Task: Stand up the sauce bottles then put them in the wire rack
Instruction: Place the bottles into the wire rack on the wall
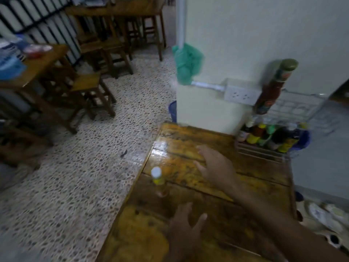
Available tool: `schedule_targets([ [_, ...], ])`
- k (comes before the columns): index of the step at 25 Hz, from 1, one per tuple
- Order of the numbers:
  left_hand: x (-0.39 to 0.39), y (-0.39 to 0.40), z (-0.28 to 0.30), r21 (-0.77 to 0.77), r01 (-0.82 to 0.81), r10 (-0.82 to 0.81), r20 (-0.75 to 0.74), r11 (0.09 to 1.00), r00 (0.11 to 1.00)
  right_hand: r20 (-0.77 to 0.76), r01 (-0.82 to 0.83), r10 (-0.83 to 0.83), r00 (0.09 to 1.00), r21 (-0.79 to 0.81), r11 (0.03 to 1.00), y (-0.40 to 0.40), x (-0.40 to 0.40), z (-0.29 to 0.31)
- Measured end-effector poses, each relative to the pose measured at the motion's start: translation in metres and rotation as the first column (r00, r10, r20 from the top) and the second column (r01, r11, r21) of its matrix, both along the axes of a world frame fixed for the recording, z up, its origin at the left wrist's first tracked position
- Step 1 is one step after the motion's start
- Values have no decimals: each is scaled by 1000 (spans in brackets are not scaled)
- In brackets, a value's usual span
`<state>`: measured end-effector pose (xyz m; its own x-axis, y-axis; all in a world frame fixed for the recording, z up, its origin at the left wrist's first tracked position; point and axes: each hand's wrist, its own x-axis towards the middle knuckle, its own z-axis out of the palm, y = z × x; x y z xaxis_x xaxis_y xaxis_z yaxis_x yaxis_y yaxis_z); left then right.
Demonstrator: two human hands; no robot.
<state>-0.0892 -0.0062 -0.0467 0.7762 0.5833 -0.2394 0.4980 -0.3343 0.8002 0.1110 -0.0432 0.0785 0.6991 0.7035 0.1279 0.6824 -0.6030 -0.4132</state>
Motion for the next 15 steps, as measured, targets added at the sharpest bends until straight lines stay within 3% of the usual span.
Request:
schedule_targets([
  [2, -41, 27, -24, -100, -124, 114, -101, 987, 988, -137, -54, 46, 989, -49, 997, 23, -35, -34],
  [5, -54, 69, -36, -96, -226, 216, -108, 969, 971, -286, -130, 96, 953, -101, 986, 46, -69, -65],
  [10, -19, 118, -28, -7, -151, 151, 56, 989, 987, -344, -128, 125, 931, 15, 992, 66, -88, -84],
  [15, -11, 129, -16, -78, -63, 70, 91, 995, 993, -377, -110, 112, 920, 26, 994, 61, -78, -81],
])
